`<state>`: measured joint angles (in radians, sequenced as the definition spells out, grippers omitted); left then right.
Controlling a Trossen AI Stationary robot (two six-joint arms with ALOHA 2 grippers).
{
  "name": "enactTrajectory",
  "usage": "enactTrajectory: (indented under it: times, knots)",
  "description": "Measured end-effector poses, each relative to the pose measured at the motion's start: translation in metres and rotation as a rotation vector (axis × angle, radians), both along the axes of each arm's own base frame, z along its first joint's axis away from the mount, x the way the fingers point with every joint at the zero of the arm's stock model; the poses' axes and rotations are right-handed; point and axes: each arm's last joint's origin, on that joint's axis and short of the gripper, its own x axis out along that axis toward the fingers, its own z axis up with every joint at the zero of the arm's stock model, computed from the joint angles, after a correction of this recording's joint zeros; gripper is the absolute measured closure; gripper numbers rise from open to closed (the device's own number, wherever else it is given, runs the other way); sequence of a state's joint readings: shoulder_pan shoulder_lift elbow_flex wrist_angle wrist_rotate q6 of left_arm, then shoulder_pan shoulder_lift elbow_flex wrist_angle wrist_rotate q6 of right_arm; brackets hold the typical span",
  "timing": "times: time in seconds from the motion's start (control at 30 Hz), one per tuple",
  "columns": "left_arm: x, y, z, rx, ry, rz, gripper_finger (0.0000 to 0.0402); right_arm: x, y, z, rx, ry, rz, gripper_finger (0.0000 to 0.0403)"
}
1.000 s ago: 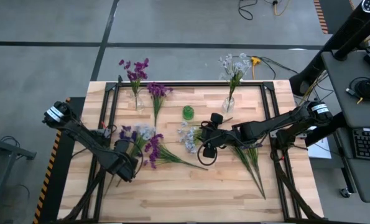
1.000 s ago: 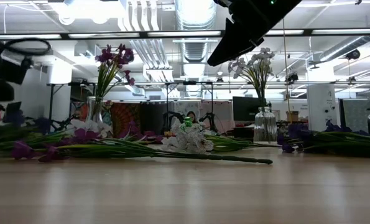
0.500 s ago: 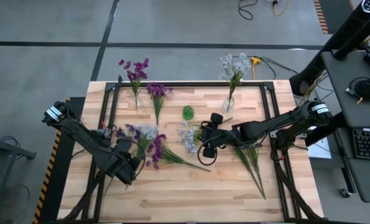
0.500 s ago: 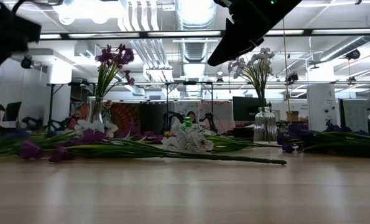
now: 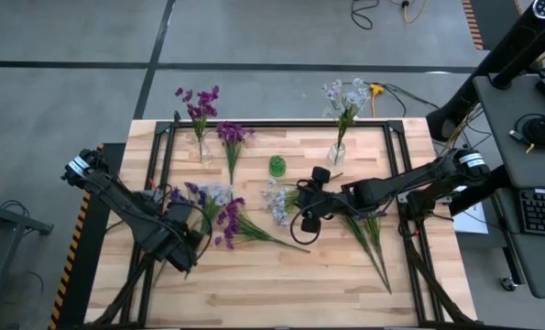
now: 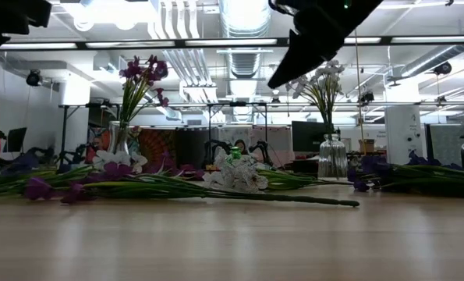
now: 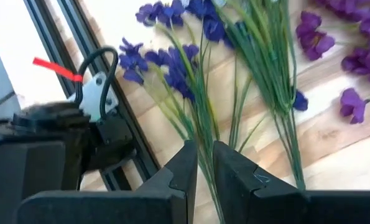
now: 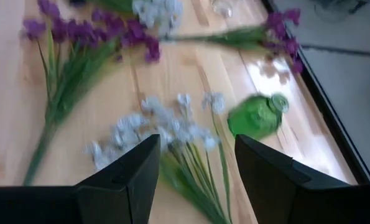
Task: Sort flowers into vase by color
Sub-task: Put the left blue flowers into the green flower vase
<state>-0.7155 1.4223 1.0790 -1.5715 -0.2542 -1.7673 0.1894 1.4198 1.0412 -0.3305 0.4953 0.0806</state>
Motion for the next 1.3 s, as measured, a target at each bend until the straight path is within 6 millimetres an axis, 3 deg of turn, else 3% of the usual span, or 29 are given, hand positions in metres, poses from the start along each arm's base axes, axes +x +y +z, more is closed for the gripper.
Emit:
enactTrajectory:
  times: [0.17, 0.4, 0.7, 0.9, 1.13, 1.3]
  knots:
    - [-0.002, -0.003, 0.000, -0.008, -0.002, 0.002, 0.0353, -0.017, -0.003, 0.022, 0.065, 0.041, -0.084, 0.0202]
    - [-0.006, -0.013, -0.001, -0.089, 0.022, -0.006, 0.0303, -0.046, -0.009, 0.040, 0.146, 0.034, -0.175, 0.0202]
    - [-0.002, -0.025, -0.005, -0.195, -0.053, -0.019, 0.0236, -0.052, -0.009, 0.035, 0.187, 0.041, -0.172, 0.0202]
    - [0.000, -0.029, -0.005, -0.234, -0.071, -0.026, 0.0224, -0.064, -0.006, 0.031, 0.366, 0.152, -0.144, 0.0202]
    - [-0.001, -0.031, -0.006, -0.264, -0.053, -0.022, 0.0223, -0.099, -0.011, 0.021, 0.465, 0.408, -0.435, 0.0202]
    - [-0.001, -0.031, -0.006, -0.262, -0.056, -0.022, 0.0223, -0.105, -0.014, 0.020, 0.413, 0.429, -0.522, 0.0202]
